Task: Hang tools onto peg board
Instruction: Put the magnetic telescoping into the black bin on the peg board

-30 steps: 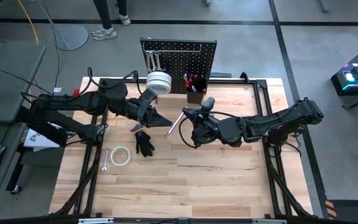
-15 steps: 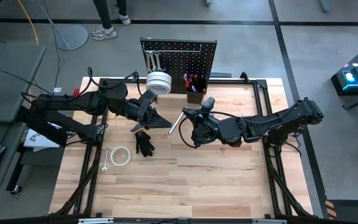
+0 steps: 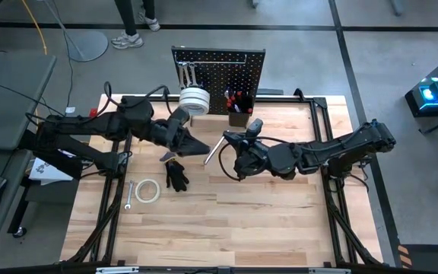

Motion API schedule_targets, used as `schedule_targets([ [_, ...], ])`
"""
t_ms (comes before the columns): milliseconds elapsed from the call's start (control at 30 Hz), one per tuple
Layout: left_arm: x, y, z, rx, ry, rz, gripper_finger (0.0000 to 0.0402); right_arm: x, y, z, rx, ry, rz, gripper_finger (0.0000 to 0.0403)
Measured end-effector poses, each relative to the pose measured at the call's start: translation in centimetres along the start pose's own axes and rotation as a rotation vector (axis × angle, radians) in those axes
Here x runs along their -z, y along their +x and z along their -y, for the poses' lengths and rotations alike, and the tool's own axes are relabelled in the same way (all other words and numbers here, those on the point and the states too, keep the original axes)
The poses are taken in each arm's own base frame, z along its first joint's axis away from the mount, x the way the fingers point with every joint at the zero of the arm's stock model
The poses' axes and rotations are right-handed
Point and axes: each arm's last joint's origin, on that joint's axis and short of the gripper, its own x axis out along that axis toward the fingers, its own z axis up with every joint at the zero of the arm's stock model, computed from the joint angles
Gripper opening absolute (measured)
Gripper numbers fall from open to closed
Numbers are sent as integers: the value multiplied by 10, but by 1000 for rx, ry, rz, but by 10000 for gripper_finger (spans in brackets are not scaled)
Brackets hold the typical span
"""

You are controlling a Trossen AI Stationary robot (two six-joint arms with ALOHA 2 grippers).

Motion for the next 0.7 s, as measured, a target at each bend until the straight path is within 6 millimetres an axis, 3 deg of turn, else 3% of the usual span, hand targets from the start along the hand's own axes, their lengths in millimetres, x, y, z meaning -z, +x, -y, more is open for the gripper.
schedule_targets([
  [333, 1, 2, -3, -19, 5, -3, 211, 0, 0, -2, -20, -46, 20, 0],
  [700, 3, 21, -13, -37, -1, -46, 221, 3, 2, -4, -40, -60, 7, 0],
])
